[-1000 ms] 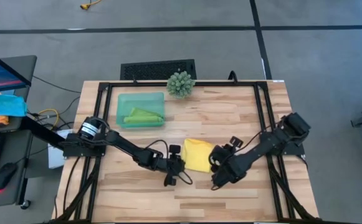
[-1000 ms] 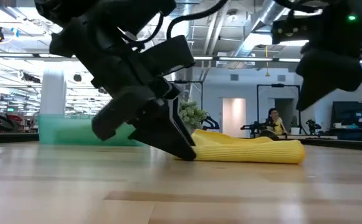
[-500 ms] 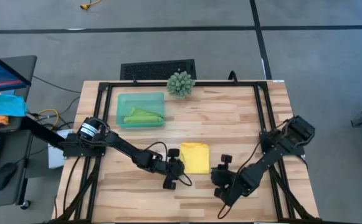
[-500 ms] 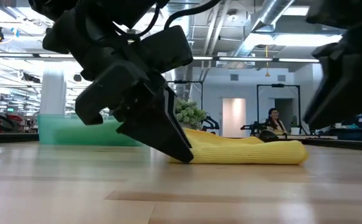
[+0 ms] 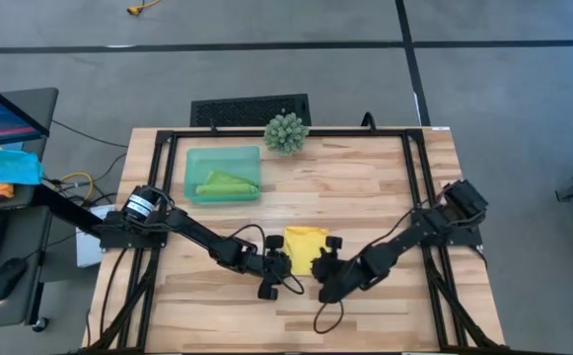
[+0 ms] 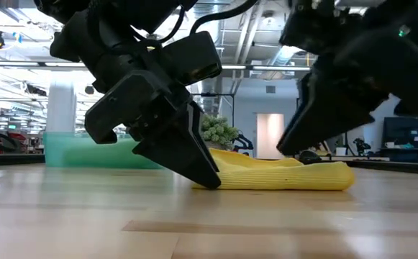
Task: Roll microfiber towels into tight, uniform cylinder then place into a basket
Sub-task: Fold the yellow towel, then roll the yellow towel
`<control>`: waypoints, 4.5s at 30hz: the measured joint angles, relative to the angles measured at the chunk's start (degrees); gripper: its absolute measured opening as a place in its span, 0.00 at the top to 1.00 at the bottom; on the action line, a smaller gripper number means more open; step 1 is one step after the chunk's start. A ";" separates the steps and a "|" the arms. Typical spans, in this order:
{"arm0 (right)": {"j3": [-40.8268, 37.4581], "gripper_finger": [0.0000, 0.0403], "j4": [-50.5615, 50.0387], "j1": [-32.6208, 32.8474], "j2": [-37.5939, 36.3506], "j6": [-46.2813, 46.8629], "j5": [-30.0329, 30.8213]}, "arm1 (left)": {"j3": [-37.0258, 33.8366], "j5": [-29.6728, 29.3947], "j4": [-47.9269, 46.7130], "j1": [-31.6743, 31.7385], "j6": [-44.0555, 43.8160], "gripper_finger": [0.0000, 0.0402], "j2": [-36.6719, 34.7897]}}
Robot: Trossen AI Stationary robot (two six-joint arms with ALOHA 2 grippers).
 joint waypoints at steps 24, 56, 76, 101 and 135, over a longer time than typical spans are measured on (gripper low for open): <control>0.23 0.73 1.92 -2.13 4.93 -0.80 -7.07 | 0.11 -0.11 -1.47 0.00 0.17 0.71 -0.09; -0.04 0.73 3.07 -1.13 4.47 0.27 -7.92 | 0.02 -14.07 2.23 1.58 11.24 0.71 -3.49; -0.04 0.73 3.33 -1.13 4.50 0.22 -7.90 | 0.11 -8.28 -2.57 6.43 4.71 0.71 -0.04; -0.04 0.72 3.74 -1.13 4.54 -0.63 -7.75 | 0.42 -7.80 0.62 -1.17 9.57 0.71 -5.52; 12.51 0.49 -16.44 0.63 4.47 -5.25 -6.45 | 0.40 -7.25 -1.08 -4.05 8.25 0.71 0.13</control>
